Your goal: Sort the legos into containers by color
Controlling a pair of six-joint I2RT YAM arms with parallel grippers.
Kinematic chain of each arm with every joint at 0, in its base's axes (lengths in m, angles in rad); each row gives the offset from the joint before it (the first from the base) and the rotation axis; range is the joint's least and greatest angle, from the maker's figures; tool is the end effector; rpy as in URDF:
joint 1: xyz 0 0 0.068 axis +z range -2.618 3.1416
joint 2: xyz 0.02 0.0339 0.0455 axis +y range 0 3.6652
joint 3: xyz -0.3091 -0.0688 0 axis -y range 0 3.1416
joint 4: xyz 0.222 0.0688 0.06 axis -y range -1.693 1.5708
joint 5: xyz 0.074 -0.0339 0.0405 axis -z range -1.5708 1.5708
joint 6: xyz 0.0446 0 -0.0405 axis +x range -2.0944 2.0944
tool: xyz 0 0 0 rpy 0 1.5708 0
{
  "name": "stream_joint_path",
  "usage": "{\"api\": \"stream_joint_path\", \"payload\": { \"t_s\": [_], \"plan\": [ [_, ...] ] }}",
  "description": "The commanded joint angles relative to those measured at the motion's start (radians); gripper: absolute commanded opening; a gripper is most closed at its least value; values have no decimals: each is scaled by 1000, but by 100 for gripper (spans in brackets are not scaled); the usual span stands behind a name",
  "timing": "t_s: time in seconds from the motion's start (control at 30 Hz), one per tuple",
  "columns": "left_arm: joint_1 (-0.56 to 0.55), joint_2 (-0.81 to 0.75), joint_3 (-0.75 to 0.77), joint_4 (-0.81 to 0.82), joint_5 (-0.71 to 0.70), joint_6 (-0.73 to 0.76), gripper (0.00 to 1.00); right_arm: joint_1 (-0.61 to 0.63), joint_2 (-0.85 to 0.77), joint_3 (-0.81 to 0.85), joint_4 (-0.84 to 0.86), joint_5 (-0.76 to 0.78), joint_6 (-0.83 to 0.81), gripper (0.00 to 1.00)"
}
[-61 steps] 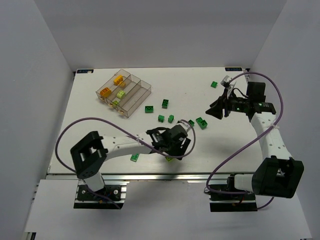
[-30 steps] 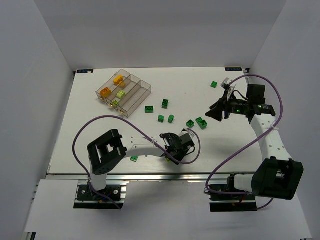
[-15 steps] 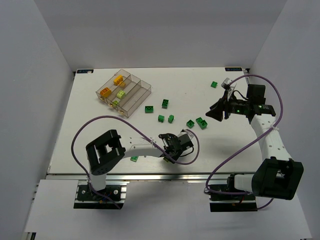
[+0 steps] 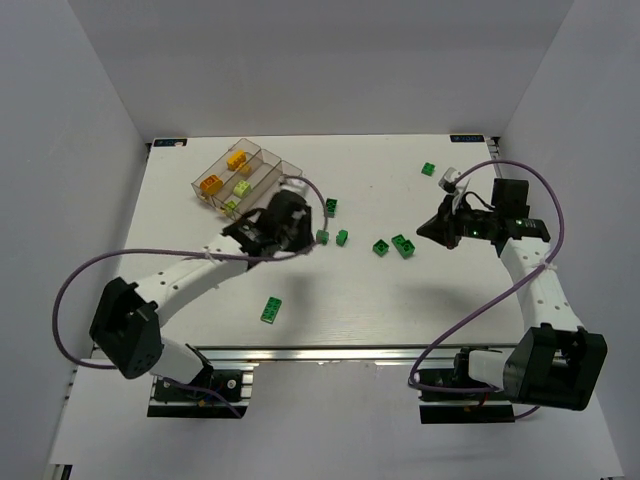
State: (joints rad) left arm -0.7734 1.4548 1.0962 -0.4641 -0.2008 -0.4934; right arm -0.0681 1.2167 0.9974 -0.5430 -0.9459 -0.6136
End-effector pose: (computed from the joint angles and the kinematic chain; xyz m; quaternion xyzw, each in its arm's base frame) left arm 0.2160 -0.1985 0.3125 0.0930 0.9222 -0.1400 0.3482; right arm 0.2169 0.0215 0.3446 -0.3930 0.7400 0.2777 0.4700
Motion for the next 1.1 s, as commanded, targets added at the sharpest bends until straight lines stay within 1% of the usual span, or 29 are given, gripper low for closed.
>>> {"api": "stream_joint_path", "payload": {
  "t_s": [0.0,0.03,0.07,0.1,0.13,0.2,0.23,0.27,0.33,0.47,0.67,0.8,0.83,0.9,1.03,1.07],
  "plan": [
    [127,-8,86,-10,40,50,0,5,-22,-25,17,-14,-21,5],
    [188,10,115,-24,26,67,0,11,-20,-28,20,-13,-21,5],
    [218,51,140,-34,26,84,0,17,-23,-34,23,-5,-25,6],
    [280,73,186,-48,24,107,0,33,-26,-37,29,-1,-31,7],
    [313,93,204,-48,27,116,0,42,-28,-39,31,7,-37,8],
    [376,154,253,-44,38,128,0,66,-28,-42,31,32,-57,13],
    [431,176,272,-44,41,130,0,97,-26,-45,34,39,-61,16],
    [453,196,289,-42,38,131,0,112,-23,-45,38,65,-63,22],
    [506,251,341,-33,34,131,0,165,-20,-54,43,107,-67,25],
    [546,325,419,1,3,136,2,275,-22,-78,52,162,-80,29],
    [582,440,534,-8,-34,157,7,320,-14,-97,49,171,-78,32],
    [608,481,565,-10,-42,158,15,324,-6,-102,43,177,-86,35],
    [611,489,570,-8,-48,157,19,324,-6,-100,41,176,-86,36],
    [620,515,588,-15,-51,157,21,324,-2,-100,41,177,-84,36],
    [625,549,613,-24,-57,164,32,324,3,-91,37,183,-87,37],
    [625,558,620,-27,-58,167,38,324,3,-88,35,185,-89,38]
  ]
}}
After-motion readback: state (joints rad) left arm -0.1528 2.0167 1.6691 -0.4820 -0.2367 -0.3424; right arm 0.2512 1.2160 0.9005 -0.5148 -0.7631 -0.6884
